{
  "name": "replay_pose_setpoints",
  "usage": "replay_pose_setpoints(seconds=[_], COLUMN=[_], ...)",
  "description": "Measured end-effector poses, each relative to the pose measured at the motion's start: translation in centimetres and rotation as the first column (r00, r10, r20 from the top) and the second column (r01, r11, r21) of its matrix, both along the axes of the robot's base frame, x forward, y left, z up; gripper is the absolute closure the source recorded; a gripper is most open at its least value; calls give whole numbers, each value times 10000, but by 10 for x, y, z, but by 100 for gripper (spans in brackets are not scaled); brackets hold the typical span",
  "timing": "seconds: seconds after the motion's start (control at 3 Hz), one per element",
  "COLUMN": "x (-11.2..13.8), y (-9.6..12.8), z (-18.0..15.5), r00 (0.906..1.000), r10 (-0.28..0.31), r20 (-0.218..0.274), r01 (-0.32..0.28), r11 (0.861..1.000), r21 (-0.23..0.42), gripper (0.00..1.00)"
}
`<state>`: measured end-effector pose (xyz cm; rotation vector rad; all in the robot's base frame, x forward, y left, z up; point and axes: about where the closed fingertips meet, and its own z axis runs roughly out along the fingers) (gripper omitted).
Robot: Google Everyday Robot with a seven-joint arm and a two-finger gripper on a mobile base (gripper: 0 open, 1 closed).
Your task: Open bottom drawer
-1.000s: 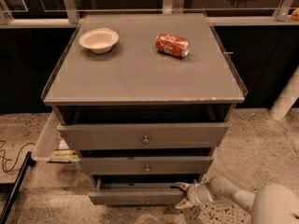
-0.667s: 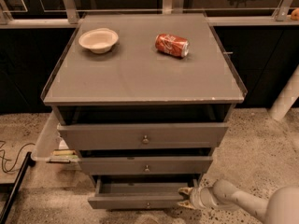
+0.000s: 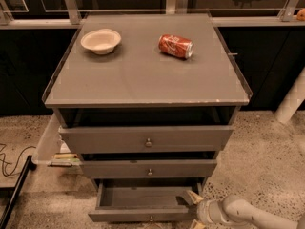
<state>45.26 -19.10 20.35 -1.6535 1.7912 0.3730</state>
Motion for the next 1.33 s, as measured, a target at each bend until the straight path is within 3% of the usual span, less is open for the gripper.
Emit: replay_pose_setpoints(seconds=[0.33,1.0,1.33], x=[0,4,4], y=[2,12,12], z=[-4,-60,-61], r00=[10000,9976,9976], r10=[22,-11,-10], r20=[-58,-689,-693], r01=[-22,-14,-16], r11=[10000,9993,9993], r21=[-10,-374,-371], gripper=[0,0,19])
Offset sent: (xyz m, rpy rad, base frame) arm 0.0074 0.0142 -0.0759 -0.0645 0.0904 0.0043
